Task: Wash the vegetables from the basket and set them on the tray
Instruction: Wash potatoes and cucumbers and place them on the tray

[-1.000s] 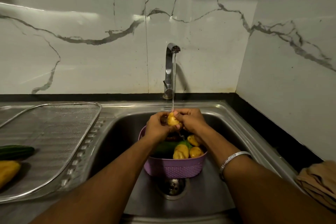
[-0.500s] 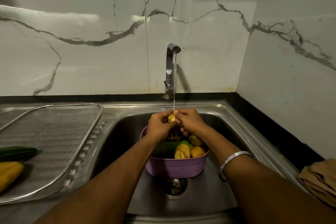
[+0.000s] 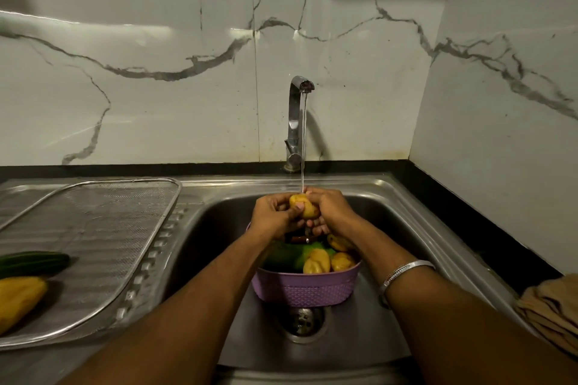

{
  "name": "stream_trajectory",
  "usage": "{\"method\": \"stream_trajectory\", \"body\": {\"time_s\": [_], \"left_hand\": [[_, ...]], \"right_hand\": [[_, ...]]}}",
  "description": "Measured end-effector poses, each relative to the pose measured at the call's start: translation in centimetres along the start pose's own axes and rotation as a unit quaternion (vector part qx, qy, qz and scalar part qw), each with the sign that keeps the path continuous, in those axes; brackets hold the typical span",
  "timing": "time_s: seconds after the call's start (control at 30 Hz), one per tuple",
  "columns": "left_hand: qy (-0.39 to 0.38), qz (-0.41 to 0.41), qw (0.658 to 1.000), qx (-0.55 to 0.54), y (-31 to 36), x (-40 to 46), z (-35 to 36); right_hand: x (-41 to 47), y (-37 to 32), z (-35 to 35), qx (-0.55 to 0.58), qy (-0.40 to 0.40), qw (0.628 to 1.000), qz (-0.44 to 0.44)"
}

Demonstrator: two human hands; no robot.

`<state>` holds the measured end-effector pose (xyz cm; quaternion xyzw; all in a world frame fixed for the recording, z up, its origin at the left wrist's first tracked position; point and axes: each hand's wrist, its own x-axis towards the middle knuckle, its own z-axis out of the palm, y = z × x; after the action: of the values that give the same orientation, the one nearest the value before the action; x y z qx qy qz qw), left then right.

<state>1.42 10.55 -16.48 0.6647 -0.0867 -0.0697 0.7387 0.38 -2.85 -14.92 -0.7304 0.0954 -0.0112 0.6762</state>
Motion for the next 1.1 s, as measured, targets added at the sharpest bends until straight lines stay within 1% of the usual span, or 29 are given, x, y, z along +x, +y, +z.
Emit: {"method": "stream_trajectory", "body": {"time_s": [0.1, 0.23, 0.37, 0.57, 0.7, 0.83, 0.97, 1.1], "left_hand": [[-0.004, -0.005, 1.000, 0.004, 0.2, -0.3, 0.2], [-0.023, 0.022, 0.999, 0.020, -0.3, -0.5, 0.2], [-0.028, 0.014, 0.999, -0.013, -0.3, -0.1, 0.3], [0.031, -0.022, 0.999, -0.029, -1.0, 1.1, 0.1], [0.006, 0.013, 1.000, 0.006, -1.2, 0.7, 0.1], [-0.014, 0.049, 0.998, 0.044, -1.0, 0.3, 0.4], [-0.013, 0.033, 0.999, 0.019, -0.8, 0.0, 0.5], [0.019, -0.018, 0.999, -0.031, -0.4, 0.2, 0.1]], "right_hand": [[-0.3, 0.0, -0.2, -0.018, 0.006, 1.000, 0.007], [-0.9, 0.2, -0.3, -0.027, 0.035, 0.999, -0.031], [-0.7, -0.2, -0.7, -0.008, 0.013, 1.000, -0.010], [0.4, 0.0, -0.3, -0.013, -0.009, 1.000, 0.018], [-0.4, -0.2, -0.6, -0.005, 0.014, 1.000, 0.006], [-0.8, -0.2, -1.2, -0.011, 0.018, 1.000, -0.015], [-0.4, -0.1, -0.8, -0.011, 0.017, 1.000, -0.019], [0.2, -0.3, -0.6, 0.001, -0.022, 1.000, 0.005]]}}
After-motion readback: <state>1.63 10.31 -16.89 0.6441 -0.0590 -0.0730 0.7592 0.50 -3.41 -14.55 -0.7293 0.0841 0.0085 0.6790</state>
